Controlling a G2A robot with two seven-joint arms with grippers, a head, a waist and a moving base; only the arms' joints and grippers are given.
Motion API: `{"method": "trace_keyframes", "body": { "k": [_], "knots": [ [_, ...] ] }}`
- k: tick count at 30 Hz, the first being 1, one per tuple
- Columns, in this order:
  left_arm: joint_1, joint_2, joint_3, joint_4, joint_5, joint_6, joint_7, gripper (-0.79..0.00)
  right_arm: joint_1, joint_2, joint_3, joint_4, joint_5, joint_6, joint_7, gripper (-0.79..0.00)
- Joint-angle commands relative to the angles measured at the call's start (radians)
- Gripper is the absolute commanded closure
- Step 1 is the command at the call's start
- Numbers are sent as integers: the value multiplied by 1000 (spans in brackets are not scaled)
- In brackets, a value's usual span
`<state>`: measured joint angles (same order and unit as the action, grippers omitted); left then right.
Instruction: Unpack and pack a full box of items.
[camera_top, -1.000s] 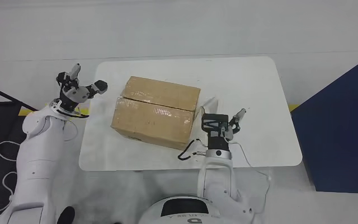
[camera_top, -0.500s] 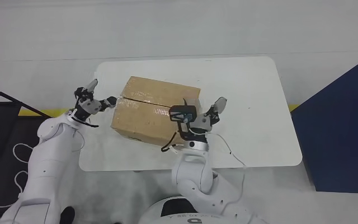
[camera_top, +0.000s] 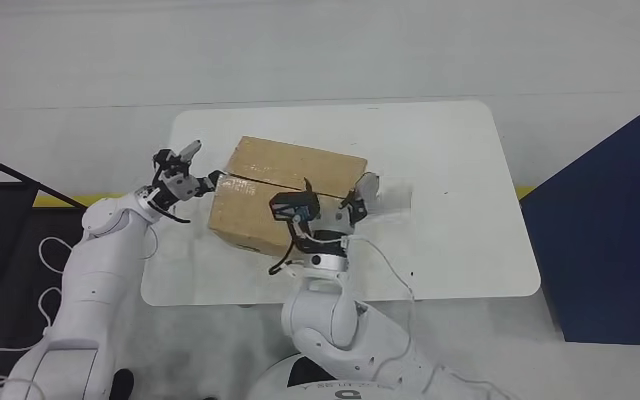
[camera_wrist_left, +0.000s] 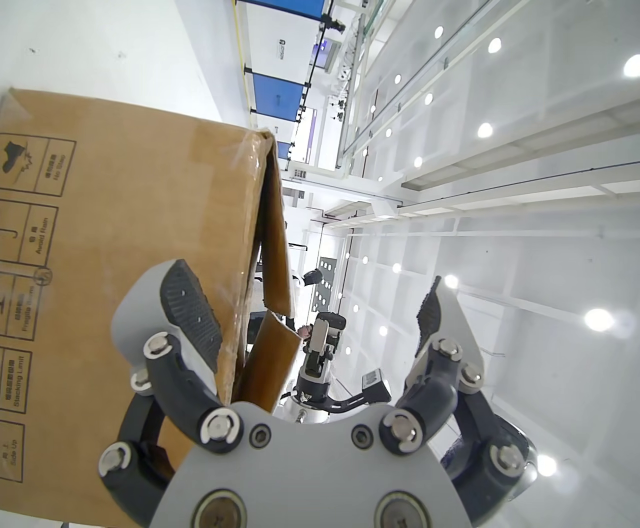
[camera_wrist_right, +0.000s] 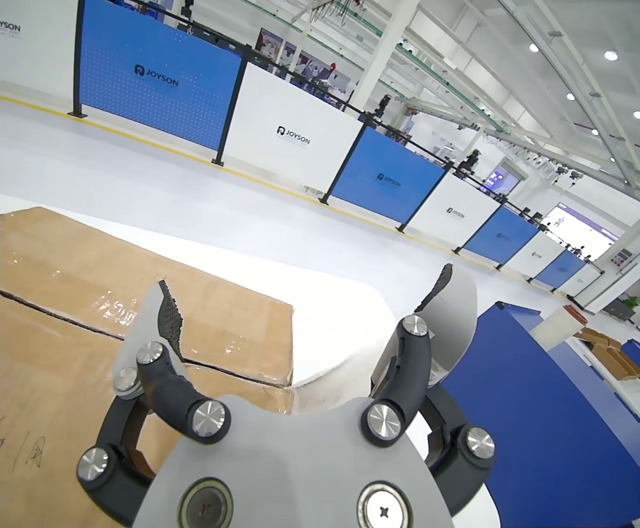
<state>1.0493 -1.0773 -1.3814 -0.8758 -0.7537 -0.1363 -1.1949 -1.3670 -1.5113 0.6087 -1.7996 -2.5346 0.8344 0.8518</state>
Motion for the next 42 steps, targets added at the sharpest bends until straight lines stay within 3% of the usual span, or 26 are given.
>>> {"method": "trace_keyframes", "body": {
  "k": [1, 9, 16, 20, 23, 34, 42],
  "knots": [
    [-2, -1, 2, 4, -3, -2, 1, -785, -15, 15, 27, -58, 48, 10, -9, -785],
    [5, 6, -63, -3, -83, -44, -4, -785, -194, 98, 196, -231, 204, -41, -132, -785],
    [67, 21, -170, -190, -206, -63, -43, -785, -281, 114, 257, -241, 261, -73, -237, -785],
    [94, 14, -129, -315, -160, -86, -43, -785, -313, 114, 285, -258, 283, -80, -272, -785],
    [86, 9, -55, -350, -41, -65, -20, -785, -332, 114, 315, -266, 302, -87, -289, -785],
    [3, -3, 39, -209, 52, 36, 20, -785, -419, 115, 420, -296, 403, -94, -388, -785],
    [-2, -2, 56, -177, 95, 35, 4, -785, -428, 115, 426, -308, 435, -116, -397, -785]
  ]
}}
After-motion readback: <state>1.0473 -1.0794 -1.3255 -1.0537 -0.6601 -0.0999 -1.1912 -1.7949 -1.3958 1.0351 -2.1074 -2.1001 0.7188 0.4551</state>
